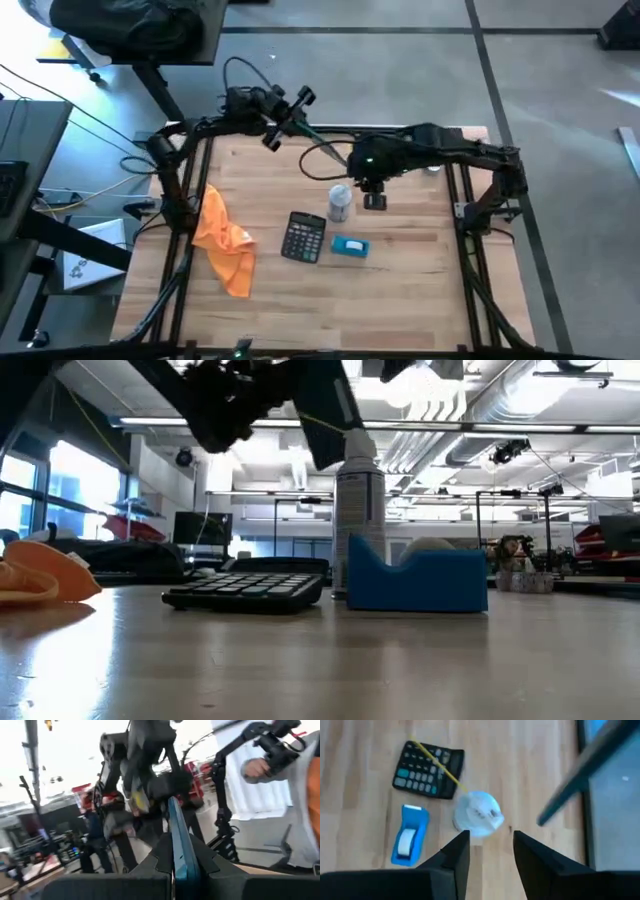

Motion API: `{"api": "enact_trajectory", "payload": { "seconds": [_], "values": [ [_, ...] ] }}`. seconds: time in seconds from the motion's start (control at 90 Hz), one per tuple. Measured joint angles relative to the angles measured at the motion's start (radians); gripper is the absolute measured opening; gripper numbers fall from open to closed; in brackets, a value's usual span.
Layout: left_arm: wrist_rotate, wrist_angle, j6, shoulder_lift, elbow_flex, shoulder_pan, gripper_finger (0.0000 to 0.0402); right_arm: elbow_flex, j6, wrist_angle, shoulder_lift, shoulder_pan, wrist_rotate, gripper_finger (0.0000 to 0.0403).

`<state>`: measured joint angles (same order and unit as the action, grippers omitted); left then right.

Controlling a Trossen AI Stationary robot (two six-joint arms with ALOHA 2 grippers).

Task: Apply microfiber cloth
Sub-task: Spray the back of the cellphone with spray bottle

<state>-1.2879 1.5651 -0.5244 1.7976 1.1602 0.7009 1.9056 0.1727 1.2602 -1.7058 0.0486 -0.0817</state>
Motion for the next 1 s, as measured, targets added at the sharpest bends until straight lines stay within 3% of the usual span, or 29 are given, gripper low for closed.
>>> {"api": "enact_trajectory", "payload": {
  "seconds": [0.167, 0.411, 0.567, 0.744, 1.0],
  "values": [
    [0.077, -0.063, 0.096, -0.097, -0.174, 0.005, 0.0001, -0.109, 0.175, -0.058, 0.001, 0.035, 0.032, 0.0126],
    [0.22, -0.144, 0.256, -0.143, -0.336, -0.03, 0.0001, -0.134, 0.448, -0.156, 0.001, 0.063, 0.109, 0.0126],
    [0.367, -0.185, 0.345, -0.144, -0.383, -0.037, 0.0001, -0.134, 0.59, -0.189, -0.011, 0.084, 0.137, 0.0126],
    [0.512, -0.307, 0.445, -0.144, -0.395, -0.048, 0.0001, -0.135, 0.646, -0.176, -0.059, 0.115, 0.232, 0.0126],
    [0.543, -0.356, 0.508, -0.144, -0.394, -0.083, 0.0001, -0.135, 0.656, -0.1, -0.086, 0.117, 0.244, 0.0126]
  ]
}}
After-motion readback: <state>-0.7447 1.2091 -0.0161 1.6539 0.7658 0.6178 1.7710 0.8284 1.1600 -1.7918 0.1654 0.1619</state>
